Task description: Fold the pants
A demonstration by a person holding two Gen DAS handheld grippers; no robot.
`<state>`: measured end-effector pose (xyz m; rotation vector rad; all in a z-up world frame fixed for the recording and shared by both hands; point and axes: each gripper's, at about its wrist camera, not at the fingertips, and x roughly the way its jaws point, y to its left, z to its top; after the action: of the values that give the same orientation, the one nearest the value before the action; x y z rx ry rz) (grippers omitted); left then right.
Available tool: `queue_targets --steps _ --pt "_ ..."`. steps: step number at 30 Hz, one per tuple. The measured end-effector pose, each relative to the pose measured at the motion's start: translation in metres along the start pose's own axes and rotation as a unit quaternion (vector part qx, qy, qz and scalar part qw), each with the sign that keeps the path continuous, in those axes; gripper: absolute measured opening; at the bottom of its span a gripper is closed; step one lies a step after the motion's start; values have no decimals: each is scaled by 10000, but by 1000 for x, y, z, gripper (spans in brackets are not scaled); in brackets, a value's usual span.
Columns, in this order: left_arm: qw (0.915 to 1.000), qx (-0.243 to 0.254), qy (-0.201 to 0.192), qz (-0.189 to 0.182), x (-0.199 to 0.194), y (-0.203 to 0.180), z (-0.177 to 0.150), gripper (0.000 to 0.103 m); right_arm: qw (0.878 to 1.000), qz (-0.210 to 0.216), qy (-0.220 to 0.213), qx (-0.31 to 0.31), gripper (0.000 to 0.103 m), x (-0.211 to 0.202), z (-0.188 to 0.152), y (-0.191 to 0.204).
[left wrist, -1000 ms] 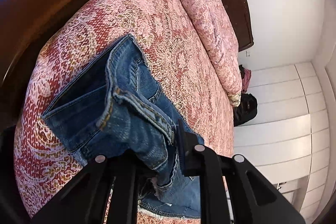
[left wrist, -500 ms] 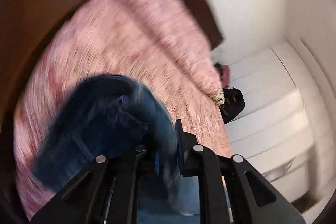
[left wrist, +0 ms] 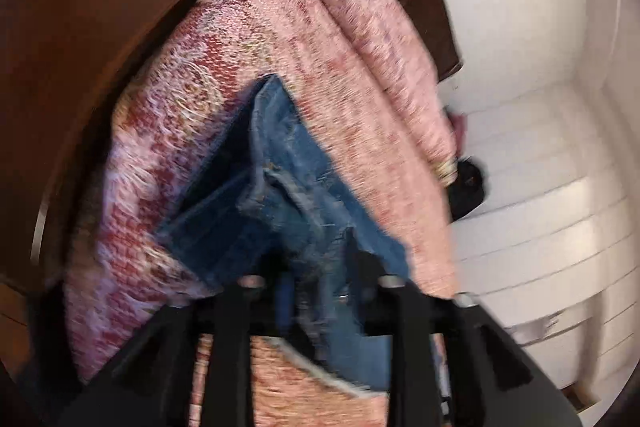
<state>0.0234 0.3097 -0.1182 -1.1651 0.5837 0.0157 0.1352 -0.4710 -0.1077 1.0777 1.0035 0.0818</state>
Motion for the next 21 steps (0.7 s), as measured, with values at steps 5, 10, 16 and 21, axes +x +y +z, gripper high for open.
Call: queue_targets --steps 5,10,16,21 --pt "9978 -489 -390 -213 -3 8 -4 56 10000 14 12 42 1 -2 3 -5" --pt "9971 -541 -255 462 20 7 9 12 10000 24 -7 -10 1 5 2 -5" --pt "9879 593 -25 1432 27 -32 27 10 10000 -21 65 -3 1 6 2 -5" --pt "9494 1767 375 2569 54 -27 17 10 9991 -229 211 -270 0 8 5 3"
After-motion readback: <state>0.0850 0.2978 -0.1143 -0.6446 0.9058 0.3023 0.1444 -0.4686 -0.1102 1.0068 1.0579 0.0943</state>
